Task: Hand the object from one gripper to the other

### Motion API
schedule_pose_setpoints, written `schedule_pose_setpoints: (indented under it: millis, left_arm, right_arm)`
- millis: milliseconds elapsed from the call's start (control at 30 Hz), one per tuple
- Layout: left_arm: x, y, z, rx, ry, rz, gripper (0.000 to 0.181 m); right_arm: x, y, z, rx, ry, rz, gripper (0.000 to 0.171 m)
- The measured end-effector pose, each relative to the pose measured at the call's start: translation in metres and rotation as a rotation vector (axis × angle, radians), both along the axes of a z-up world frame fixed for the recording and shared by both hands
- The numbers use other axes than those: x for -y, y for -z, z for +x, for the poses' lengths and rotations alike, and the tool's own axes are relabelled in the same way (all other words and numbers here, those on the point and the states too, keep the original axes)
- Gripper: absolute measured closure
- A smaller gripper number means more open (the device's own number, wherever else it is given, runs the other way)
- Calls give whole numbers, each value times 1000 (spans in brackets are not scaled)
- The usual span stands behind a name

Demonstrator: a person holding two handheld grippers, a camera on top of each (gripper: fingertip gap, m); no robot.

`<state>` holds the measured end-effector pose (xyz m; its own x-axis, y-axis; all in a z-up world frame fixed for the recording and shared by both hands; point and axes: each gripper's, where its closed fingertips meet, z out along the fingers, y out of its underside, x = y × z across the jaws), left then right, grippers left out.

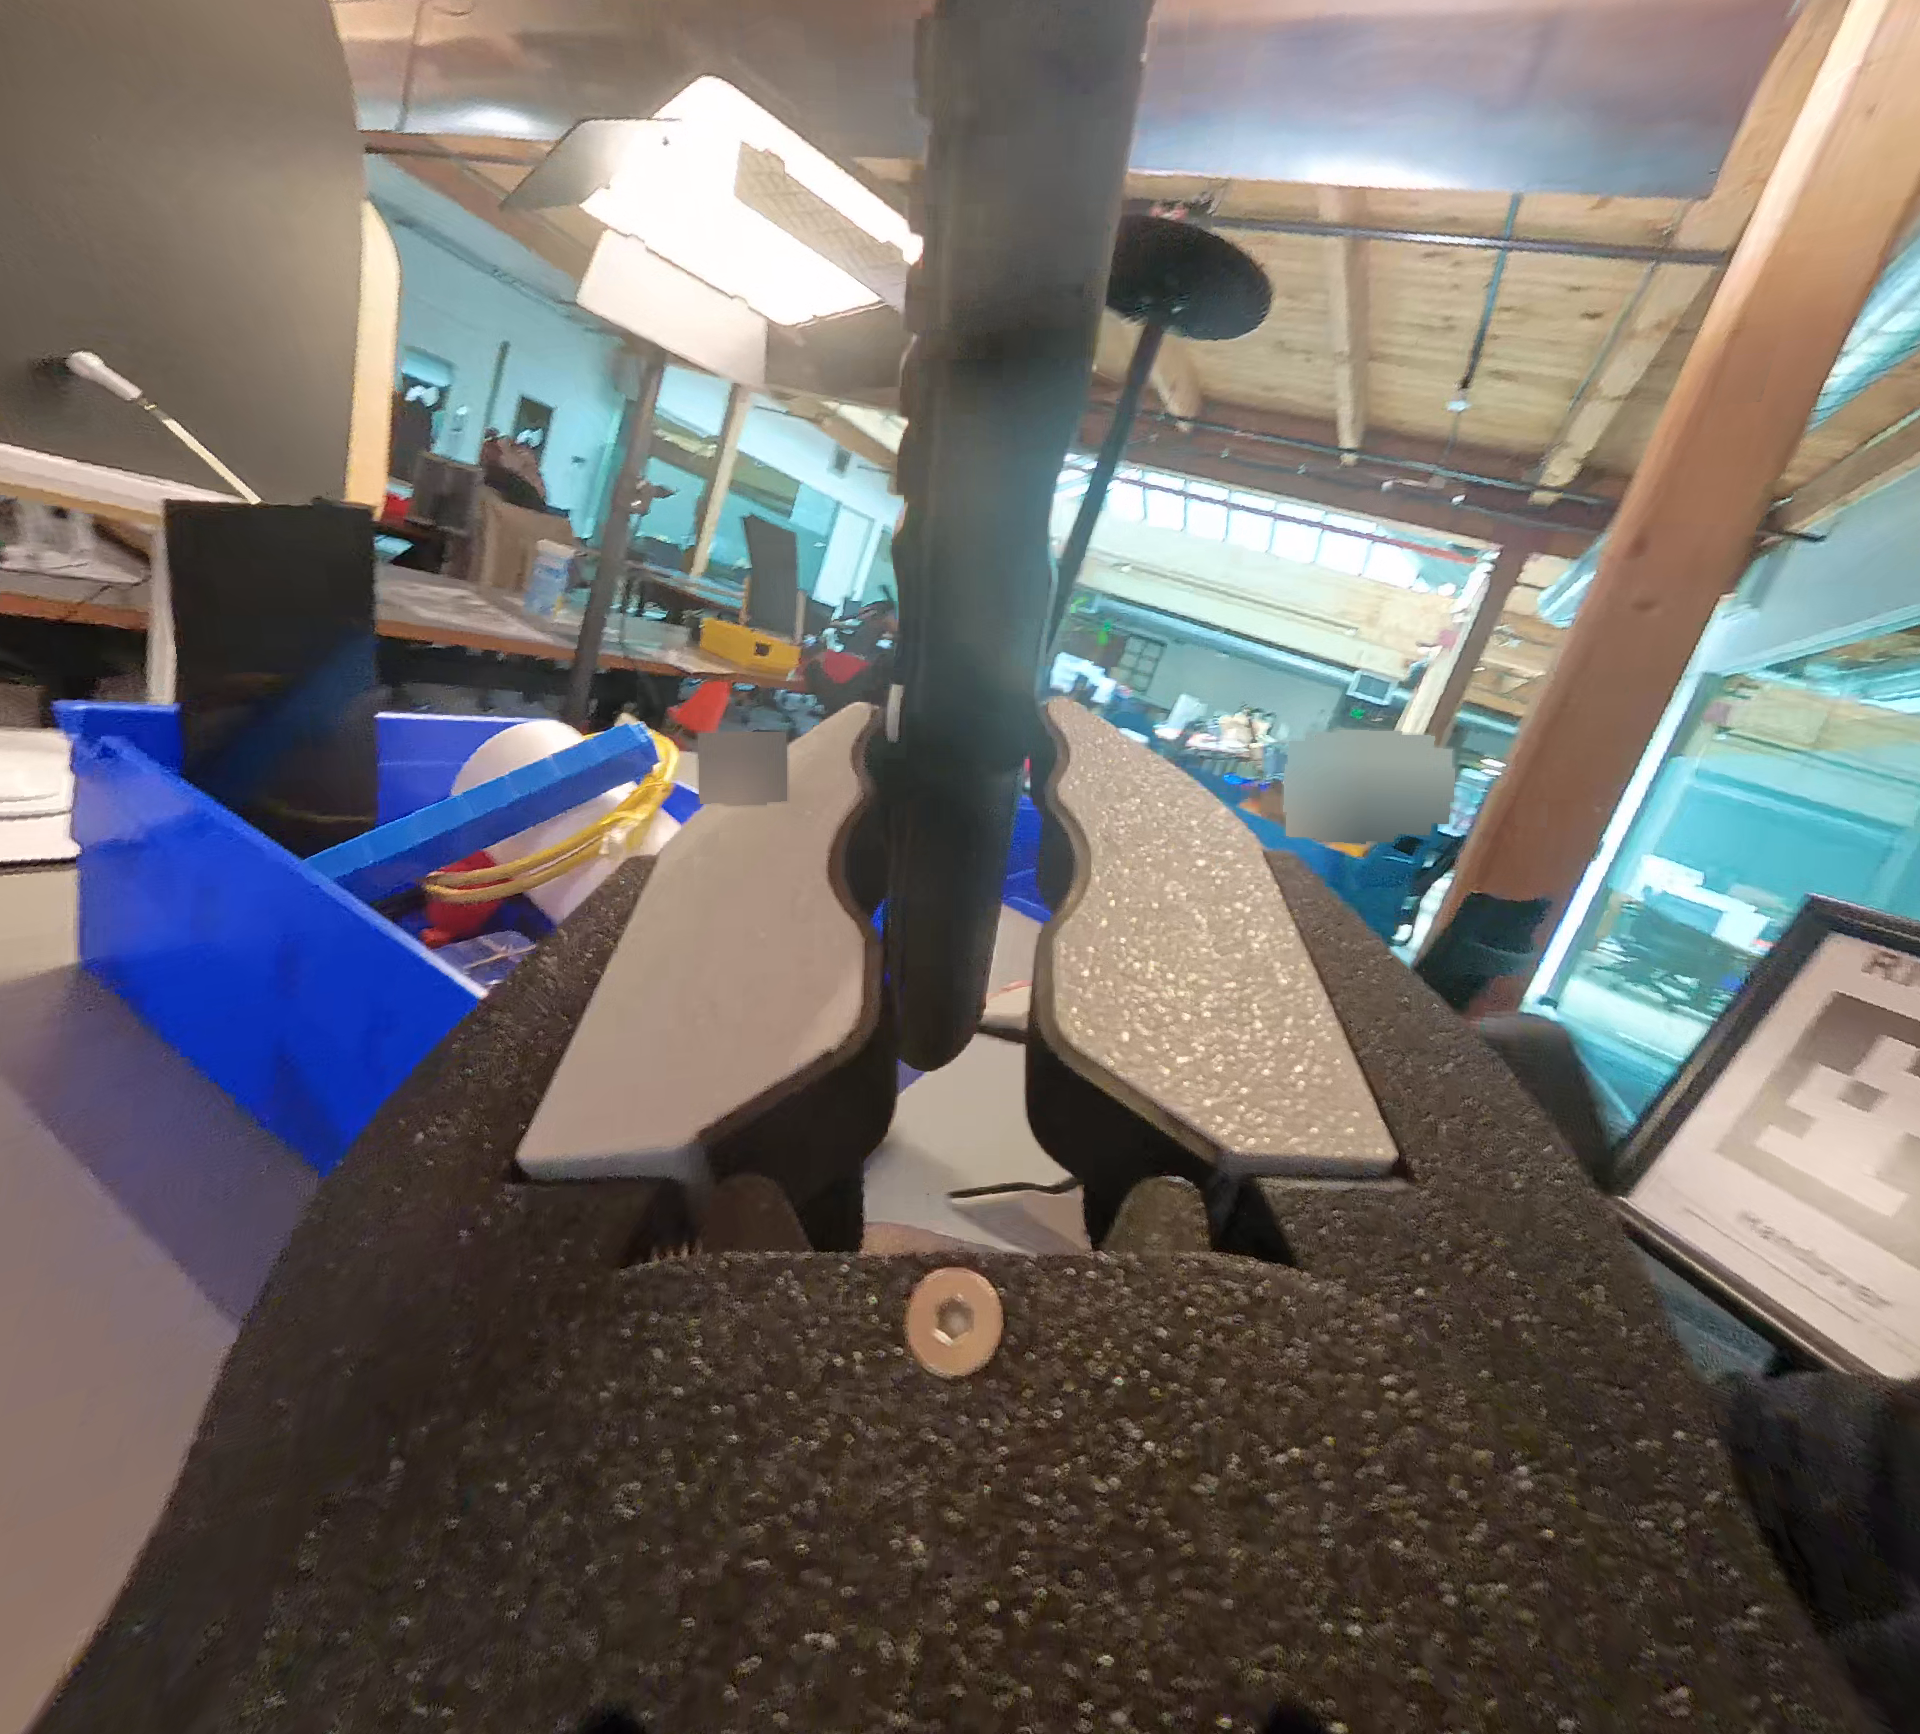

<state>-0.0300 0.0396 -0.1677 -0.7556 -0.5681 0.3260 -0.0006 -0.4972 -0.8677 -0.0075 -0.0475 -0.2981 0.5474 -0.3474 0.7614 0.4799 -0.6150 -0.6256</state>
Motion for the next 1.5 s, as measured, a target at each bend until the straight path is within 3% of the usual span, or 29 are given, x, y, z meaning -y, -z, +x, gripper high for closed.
schedule_pose_setpoints:
  millis: [200, 467, 667, 867, 967, 1033, 1167, 1300, 1433, 1500]
  left_arm:
    - [26, -8, 7, -97, -58, -39, 155]
    - [40, -7, -9, -162, -20, -186, 156]
    - [53, 7, -10, -265, 34, -214, 156]
    - [50, 22, -8, -315, 65, -256, 157]
    - [53, 17, -9, -258, 67, -204, 153]
    - [56, 11, -12, -198, 64, -176, 139]
    - [60, 2, -16, -73, 4, -73, 119]
    - [54, -3, -18, 20, -64, -1, 114]
    - [43, -15, -23, 101, -62, -45, 114]
    - [36, -18, -24, 133, -44, -85, 114]
  right_arm:
    - [-31, -68, -34, 243, -36, 274, 109]
    - [-32, -92, -34, 702, 188, 166, 108]
    - [-23, -99, -39, 812, 214, 161, 120]
    - [-25, -89, -33, 772, 216, 121, 140]
    - [-20, -92, -31, 666, 192, 214, 145]
    - [-17, -92, -27, 544, 156, 297, 147]
    - [-14, -84, -22, 173, 17, 498, 148]
    - [-11, -88, -30, -204, -214, 742, 148]
    - [-14, -92, -44, -749, -560, 985, 148]
    - [-8, -99, -50, -927, -715, 1087, 148]
